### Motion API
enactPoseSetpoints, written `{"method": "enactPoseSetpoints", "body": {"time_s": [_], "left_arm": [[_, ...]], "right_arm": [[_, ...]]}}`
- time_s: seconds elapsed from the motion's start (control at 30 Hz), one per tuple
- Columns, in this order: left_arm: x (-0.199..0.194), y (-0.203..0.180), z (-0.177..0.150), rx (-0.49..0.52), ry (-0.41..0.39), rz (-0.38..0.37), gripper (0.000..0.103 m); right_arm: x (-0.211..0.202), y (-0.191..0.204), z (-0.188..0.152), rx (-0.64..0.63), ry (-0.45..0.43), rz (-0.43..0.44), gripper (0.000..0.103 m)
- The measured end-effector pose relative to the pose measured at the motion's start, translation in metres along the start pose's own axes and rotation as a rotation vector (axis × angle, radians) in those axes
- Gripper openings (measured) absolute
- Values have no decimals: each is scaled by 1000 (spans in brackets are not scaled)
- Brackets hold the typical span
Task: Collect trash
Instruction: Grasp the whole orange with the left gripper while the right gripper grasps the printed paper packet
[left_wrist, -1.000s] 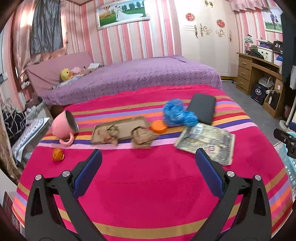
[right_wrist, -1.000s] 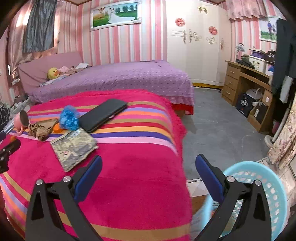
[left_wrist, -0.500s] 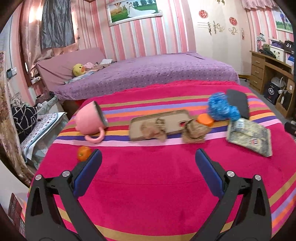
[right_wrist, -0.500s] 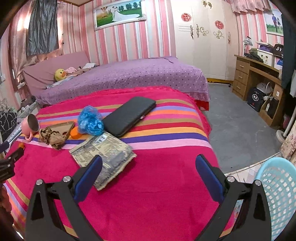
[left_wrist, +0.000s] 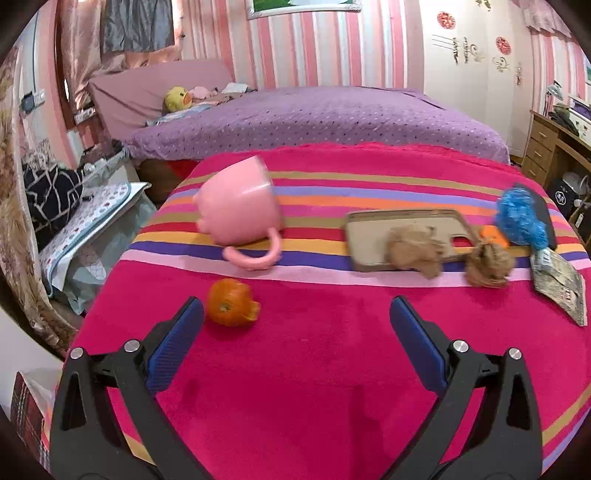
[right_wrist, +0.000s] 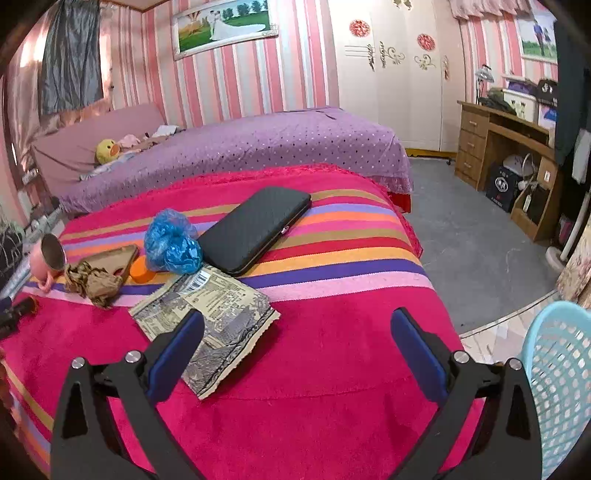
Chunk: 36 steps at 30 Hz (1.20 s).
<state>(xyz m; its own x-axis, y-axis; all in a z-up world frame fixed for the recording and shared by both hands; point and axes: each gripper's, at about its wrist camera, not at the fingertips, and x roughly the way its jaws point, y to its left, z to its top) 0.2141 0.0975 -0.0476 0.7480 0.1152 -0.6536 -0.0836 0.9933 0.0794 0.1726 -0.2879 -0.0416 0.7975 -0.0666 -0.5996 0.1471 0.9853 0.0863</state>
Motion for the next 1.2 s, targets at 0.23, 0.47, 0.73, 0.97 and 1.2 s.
{"method": "enactPoseSetpoints", "body": {"time_s": [0.23,0.47,0.73,0.97,1.2], "left_arm": [[25,37,-2,-45,65,-1,97],[38,53,-2,-84,103,-45,73],[40,34,-2,2,108,-44,34],[26,23,-3,-5,82,-80,22],[13,-18,-6,84,68,-108,21]], "right_arm": [[9,6,-1,-23,56,-4,99],[7,-12,0,42,41,-29,99],[6,-17,1,49,44,2,99],[15,6,-3,-21,79,62,98],[42,31,-7,-93,177,56,72]]}}
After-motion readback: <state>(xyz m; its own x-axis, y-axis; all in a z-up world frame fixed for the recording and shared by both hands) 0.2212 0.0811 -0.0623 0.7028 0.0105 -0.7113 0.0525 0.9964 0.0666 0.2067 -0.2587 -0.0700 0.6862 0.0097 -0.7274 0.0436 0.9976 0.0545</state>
